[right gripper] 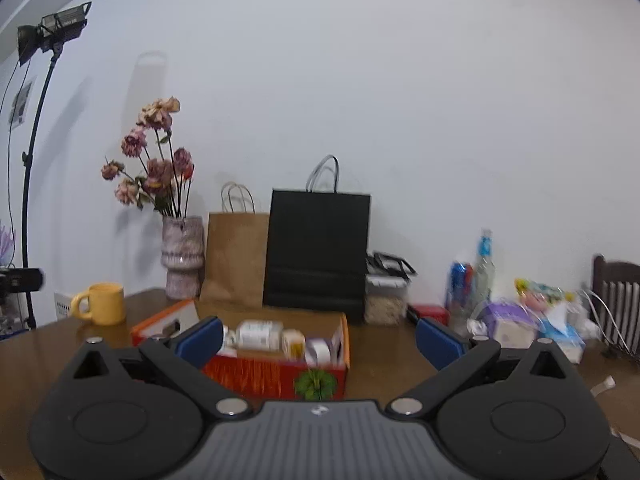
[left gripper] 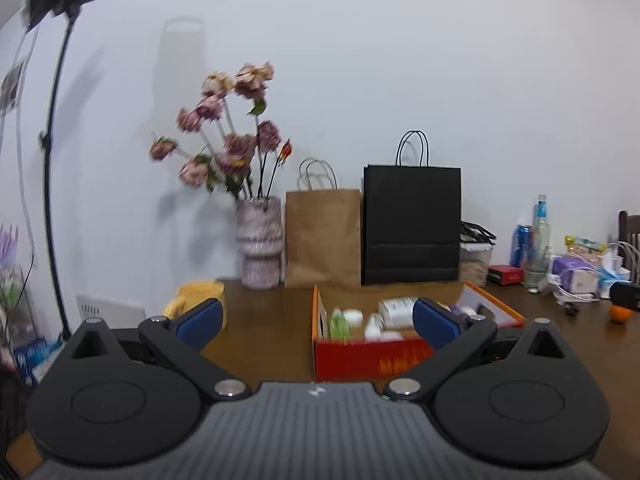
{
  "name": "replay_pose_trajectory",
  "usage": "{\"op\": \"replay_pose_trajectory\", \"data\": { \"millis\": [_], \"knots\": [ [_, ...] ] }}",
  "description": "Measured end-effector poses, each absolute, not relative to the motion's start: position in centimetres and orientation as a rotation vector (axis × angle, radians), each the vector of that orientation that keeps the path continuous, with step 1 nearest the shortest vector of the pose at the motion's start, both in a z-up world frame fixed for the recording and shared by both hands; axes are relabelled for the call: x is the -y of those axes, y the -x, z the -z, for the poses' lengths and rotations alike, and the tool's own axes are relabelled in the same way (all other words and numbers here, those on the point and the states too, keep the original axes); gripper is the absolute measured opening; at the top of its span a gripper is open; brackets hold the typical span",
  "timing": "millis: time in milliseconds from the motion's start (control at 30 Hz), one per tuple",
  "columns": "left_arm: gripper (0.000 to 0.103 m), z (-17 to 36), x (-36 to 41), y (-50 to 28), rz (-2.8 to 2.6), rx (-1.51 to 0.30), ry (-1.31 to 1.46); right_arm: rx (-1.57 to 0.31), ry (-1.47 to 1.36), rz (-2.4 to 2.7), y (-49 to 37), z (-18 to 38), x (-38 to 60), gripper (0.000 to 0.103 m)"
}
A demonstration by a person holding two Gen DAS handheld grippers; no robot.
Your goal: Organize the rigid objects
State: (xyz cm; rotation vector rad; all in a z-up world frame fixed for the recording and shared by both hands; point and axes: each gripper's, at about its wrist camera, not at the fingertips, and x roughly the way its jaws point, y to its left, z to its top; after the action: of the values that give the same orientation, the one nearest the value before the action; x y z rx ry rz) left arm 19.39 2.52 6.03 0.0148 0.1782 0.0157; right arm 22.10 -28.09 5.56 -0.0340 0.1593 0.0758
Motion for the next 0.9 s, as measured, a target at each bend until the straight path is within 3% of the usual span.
{"op": "replay_pose_trajectory", "data": {
  "millis": [233, 533, 900],
  "knots": [
    [0.103, -4.3, -1.9, -9.2, 0.008, -0.128, -0.065, -0.208, 0.018, -0.101, -12.5, -2.8, 26.7, 0.103],
    [0.103, -1.5, -1.0, -1.9, 0.005, -0.204, -0.035, -0.278, -0.004, -0.089, -4.1, -1.3, 23.0, 0.103],
    [0.103, -0.8, -0.9, -0.9, 0.03, -0.232, -0.045, -0.325, -0.023, -0.162, -2.0, 0.5, 20.9, 0.103]
  ]
}}
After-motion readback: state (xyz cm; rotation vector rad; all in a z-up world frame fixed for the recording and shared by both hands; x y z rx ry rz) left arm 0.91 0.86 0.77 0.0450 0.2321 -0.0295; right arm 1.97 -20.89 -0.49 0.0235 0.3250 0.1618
